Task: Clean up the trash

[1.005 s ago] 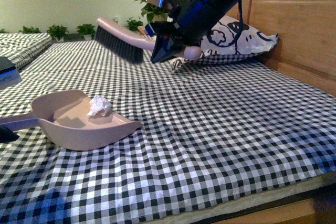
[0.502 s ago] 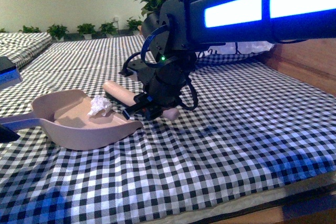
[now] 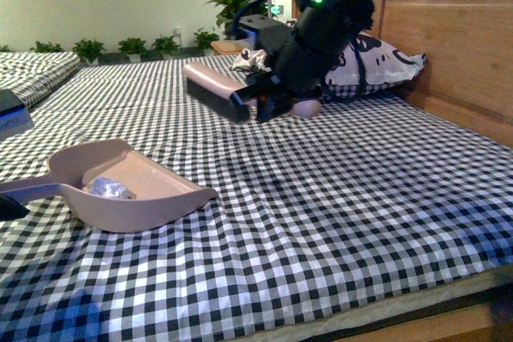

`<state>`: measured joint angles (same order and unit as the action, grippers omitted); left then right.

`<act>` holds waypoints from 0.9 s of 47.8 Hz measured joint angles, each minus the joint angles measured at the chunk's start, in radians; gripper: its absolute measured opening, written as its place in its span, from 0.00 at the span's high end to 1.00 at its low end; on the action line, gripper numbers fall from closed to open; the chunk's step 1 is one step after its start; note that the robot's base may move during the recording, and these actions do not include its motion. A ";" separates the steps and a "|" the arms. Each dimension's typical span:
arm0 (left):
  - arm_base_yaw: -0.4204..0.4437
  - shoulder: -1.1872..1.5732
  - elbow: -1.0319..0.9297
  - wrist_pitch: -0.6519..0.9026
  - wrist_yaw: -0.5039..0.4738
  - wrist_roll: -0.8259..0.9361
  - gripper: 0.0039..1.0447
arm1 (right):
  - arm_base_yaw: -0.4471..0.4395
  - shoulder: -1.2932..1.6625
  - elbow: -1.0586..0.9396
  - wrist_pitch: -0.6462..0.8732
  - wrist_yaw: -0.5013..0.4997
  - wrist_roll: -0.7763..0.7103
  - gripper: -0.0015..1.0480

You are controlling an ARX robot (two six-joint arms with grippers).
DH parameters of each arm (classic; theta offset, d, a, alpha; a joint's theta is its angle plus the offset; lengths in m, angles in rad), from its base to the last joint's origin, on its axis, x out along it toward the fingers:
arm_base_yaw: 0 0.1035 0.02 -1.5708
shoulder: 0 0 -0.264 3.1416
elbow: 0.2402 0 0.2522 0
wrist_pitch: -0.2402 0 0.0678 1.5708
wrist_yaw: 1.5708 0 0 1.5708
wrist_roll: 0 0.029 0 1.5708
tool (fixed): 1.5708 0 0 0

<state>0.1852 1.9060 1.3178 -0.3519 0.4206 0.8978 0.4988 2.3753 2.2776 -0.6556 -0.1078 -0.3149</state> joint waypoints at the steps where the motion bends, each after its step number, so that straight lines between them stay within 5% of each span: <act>1: 0.000 0.000 0.000 0.000 0.000 0.000 0.75 | -0.010 -0.019 -0.030 0.022 0.003 0.011 0.82; 5: 0.000 0.000 -0.004 0.017 -0.006 -0.014 0.75 | -0.063 -0.130 -0.187 0.110 -0.008 0.051 0.82; 12: 0.004 -0.063 -0.180 0.561 -0.160 -0.354 0.75 | -0.145 -0.390 -0.454 0.208 -0.089 0.159 0.82; 15: 0.010 -0.100 -0.183 0.625 -0.204 -0.473 0.75 | -0.171 -0.480 -0.519 0.217 -0.117 0.190 0.82; 31: -0.003 -0.355 -0.178 0.645 -0.475 -0.727 0.75 | -0.305 -0.942 -0.726 0.221 -0.343 0.351 0.82; 43: -0.189 -0.665 -0.247 0.575 -0.581 -0.742 0.75 | -0.342 -1.235 -0.823 0.198 -0.467 0.451 0.82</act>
<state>-0.0040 1.2415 1.0710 0.2230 -0.1604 0.1558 0.1566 1.1400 1.4544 -0.4572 -0.5747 0.1356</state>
